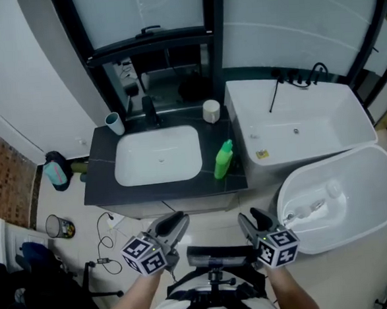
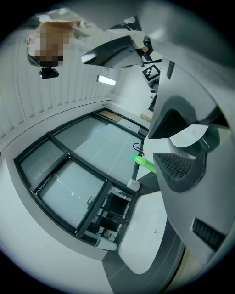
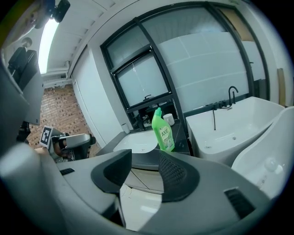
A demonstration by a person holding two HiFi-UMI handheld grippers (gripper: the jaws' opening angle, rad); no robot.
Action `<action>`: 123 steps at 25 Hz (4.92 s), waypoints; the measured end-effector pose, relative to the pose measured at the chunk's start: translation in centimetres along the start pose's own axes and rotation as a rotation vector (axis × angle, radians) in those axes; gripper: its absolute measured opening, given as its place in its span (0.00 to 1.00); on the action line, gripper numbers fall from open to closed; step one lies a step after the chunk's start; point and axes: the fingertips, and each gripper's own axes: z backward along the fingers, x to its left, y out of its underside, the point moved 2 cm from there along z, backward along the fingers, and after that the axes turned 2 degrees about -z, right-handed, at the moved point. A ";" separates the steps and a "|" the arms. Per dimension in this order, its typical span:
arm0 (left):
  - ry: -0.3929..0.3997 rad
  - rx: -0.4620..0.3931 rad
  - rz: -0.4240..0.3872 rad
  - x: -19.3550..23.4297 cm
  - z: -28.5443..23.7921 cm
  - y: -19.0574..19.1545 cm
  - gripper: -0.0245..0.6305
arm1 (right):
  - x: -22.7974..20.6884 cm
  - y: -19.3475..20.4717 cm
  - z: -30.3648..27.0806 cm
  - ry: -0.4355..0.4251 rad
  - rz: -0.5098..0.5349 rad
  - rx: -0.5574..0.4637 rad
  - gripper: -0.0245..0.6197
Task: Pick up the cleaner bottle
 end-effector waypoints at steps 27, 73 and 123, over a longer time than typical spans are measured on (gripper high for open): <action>-0.099 0.036 -0.161 2.1 -12.3 -0.3 0.33 | -7.5 -4.1 1.5 0.002 0.022 -0.006 0.32; -0.224 0.173 -0.407 8.5 -29.0 1.8 0.46 | -15.4 -3.1 6.1 0.238 -0.103 0.006 0.32; -0.271 0.223 -0.423 11.1 -29.6 5.6 0.32 | -17.5 -2.3 4.9 0.252 -0.094 0.070 0.32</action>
